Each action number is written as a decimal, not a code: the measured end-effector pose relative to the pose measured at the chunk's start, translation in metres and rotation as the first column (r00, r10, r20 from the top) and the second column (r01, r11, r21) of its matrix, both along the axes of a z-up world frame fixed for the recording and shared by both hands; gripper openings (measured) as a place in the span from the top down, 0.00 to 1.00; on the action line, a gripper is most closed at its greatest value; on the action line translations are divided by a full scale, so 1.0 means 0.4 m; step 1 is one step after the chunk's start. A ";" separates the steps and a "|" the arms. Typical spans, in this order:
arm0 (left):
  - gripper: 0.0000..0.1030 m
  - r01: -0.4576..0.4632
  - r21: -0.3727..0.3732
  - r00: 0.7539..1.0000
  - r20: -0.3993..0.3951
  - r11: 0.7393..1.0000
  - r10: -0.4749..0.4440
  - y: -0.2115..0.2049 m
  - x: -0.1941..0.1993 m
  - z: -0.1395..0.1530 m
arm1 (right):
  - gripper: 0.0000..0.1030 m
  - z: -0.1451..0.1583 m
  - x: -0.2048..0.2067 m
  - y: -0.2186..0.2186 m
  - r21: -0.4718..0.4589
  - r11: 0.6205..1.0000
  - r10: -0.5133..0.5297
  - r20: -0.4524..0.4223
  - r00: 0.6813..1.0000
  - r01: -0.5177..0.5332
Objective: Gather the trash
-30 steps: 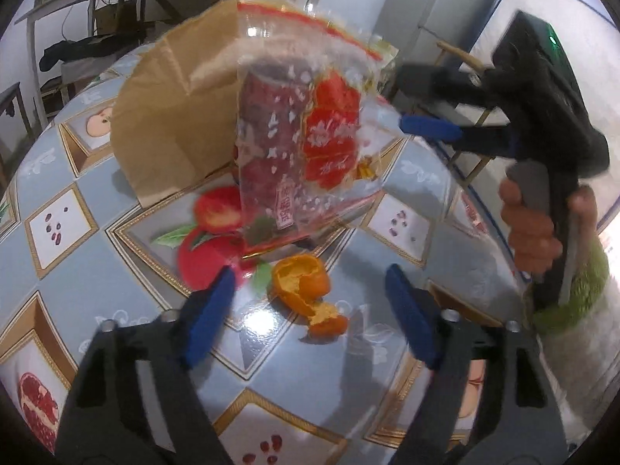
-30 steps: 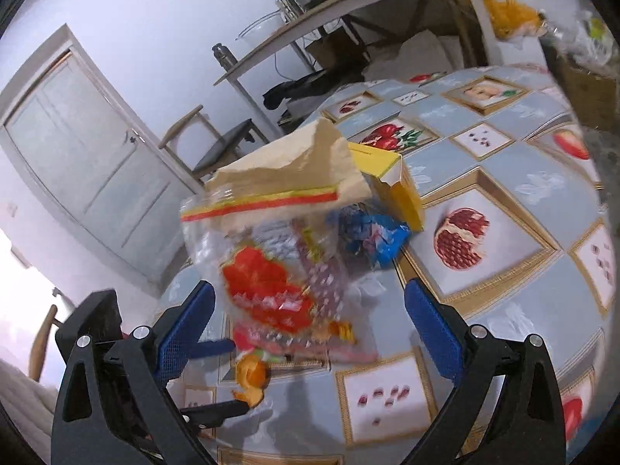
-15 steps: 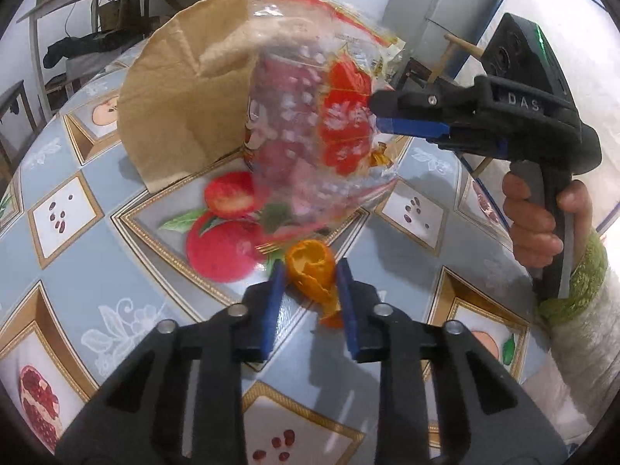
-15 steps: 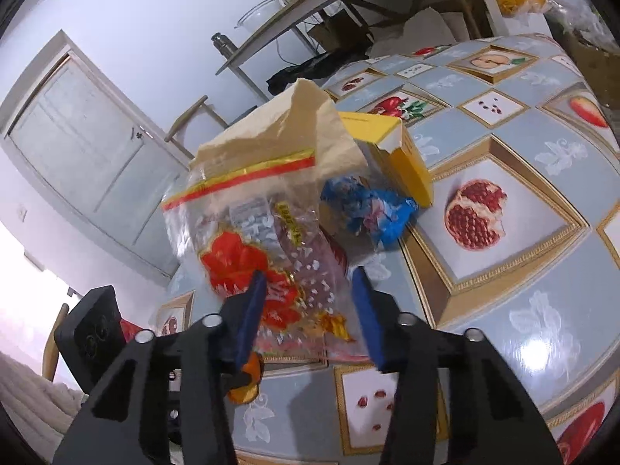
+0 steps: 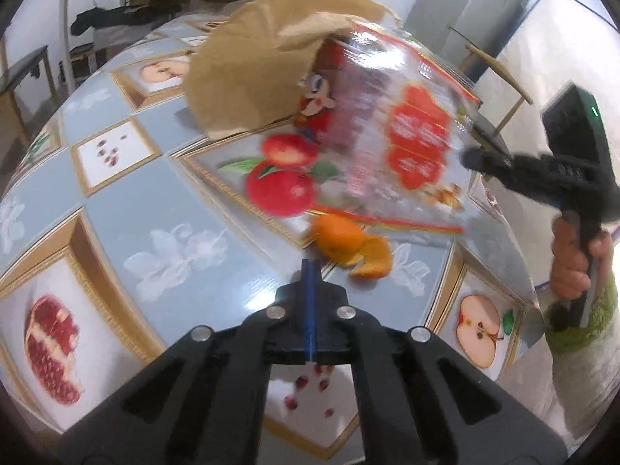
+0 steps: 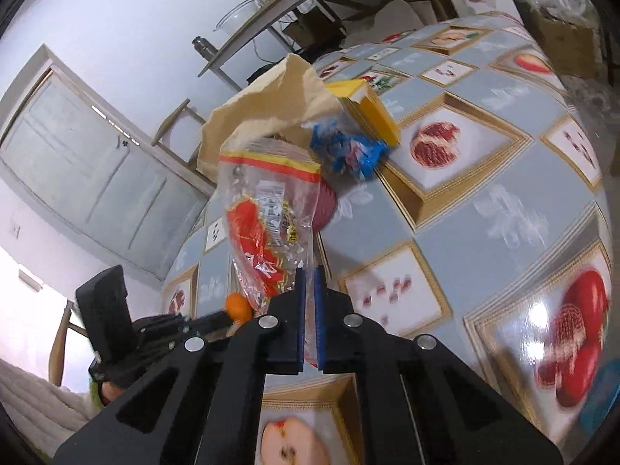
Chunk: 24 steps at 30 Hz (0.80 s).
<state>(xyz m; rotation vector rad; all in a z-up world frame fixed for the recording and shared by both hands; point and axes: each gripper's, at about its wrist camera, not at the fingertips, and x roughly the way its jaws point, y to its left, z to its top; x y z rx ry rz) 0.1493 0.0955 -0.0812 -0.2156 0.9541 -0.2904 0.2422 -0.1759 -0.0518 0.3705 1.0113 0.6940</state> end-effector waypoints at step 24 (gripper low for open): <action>1.00 0.018 -0.048 0.997 0.074 0.999 -0.015 -0.021 -0.003 0.064 | 0.61 -0.108 -0.155 -0.231 0.056 0.938 -0.314 -0.278 0.908 0.342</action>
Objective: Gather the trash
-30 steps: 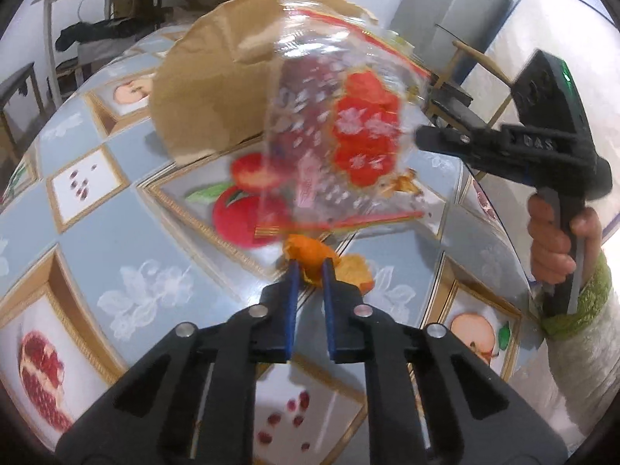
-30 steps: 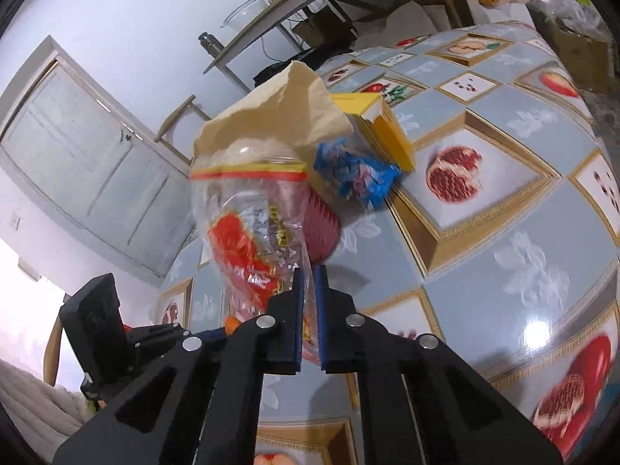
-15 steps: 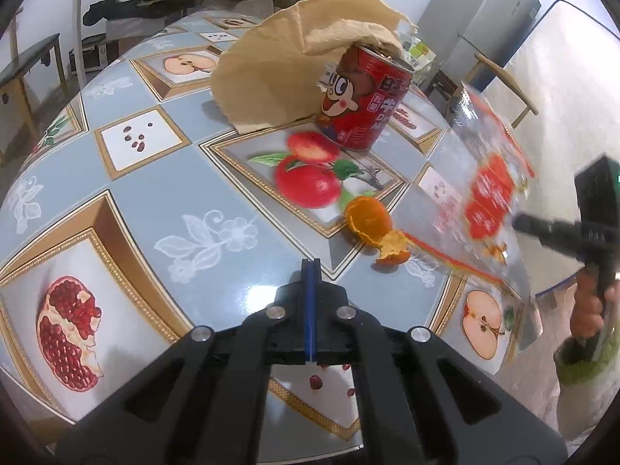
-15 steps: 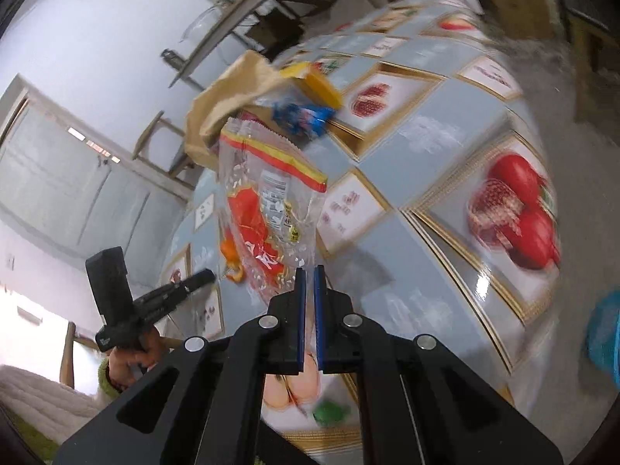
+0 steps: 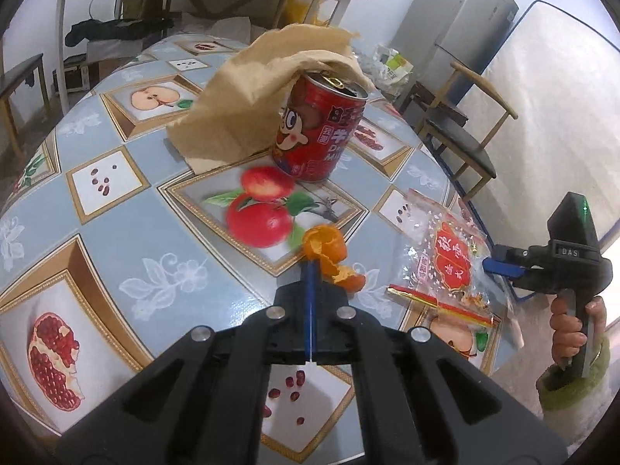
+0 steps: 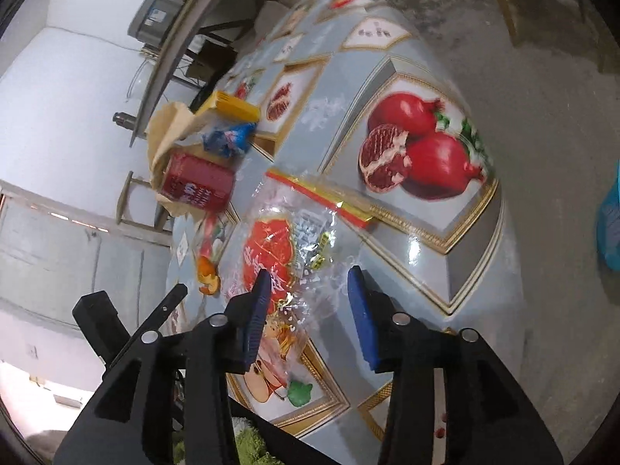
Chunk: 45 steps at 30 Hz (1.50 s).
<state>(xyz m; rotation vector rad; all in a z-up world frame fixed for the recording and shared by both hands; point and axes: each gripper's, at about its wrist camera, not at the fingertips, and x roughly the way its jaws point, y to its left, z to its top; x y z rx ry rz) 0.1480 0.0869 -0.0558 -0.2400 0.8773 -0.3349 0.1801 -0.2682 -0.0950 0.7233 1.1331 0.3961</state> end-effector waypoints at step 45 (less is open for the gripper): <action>0.88 0.106 0.217 0.994 -0.006 0.971 -0.107 -0.116 0.088 -0.039 | 0.62 -0.020 0.032 0.036 0.015 1.000 0.018 -0.014 1.000 -0.018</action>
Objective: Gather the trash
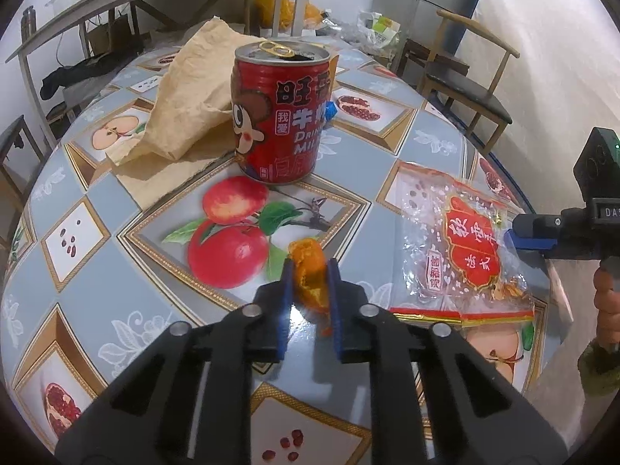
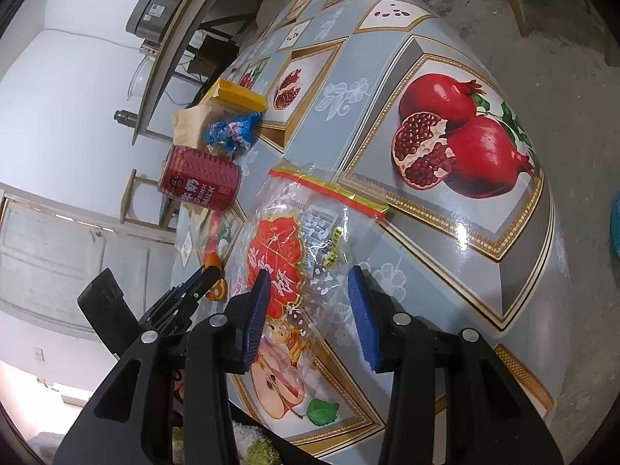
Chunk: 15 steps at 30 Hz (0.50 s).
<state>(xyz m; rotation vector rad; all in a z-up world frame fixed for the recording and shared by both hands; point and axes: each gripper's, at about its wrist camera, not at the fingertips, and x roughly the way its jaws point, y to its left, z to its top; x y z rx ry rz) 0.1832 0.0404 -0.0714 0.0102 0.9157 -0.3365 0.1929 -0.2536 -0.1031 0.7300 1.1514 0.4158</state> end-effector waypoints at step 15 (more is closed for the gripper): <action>0.91 0.100 -0.082 0.995 -0.017 0.992 -0.101 -0.077 -0.038 0.006 | 0.67 -0.002 0.000 -0.001 0.073 0.997 -0.007 0.003 1.000 0.007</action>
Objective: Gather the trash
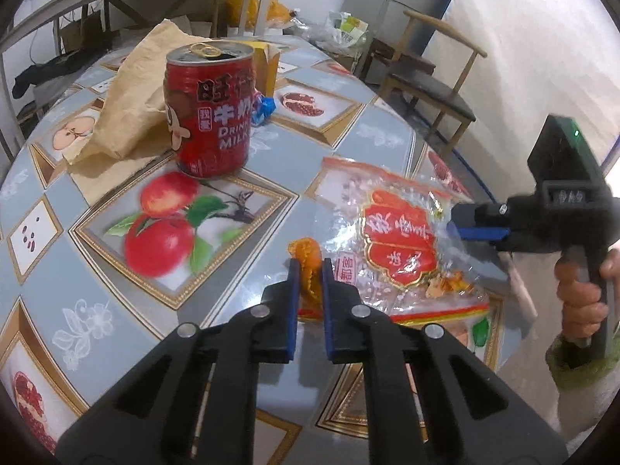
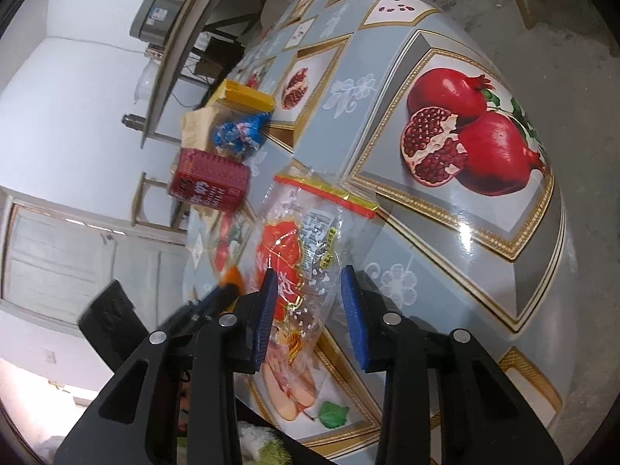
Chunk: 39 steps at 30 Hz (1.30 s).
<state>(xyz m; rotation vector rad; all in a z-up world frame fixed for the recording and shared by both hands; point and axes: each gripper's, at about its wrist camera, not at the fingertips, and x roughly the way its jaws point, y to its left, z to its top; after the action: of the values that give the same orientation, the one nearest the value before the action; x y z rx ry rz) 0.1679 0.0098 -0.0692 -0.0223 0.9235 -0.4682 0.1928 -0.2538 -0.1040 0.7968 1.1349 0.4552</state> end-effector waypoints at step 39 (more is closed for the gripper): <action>0.91 -0.016 -0.012 1.000 -0.020 1.000 0.016 -0.001 -0.006 0.004 | 0.95 -0.035 -0.014 0.056 0.016 1.000 -0.018 -0.017 1.000 0.018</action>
<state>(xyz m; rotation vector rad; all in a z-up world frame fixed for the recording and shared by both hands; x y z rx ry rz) 0.1656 0.0092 -0.0677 -0.0454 0.9395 -0.4592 0.1871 -0.2313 -0.1182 0.8256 1.1405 0.4434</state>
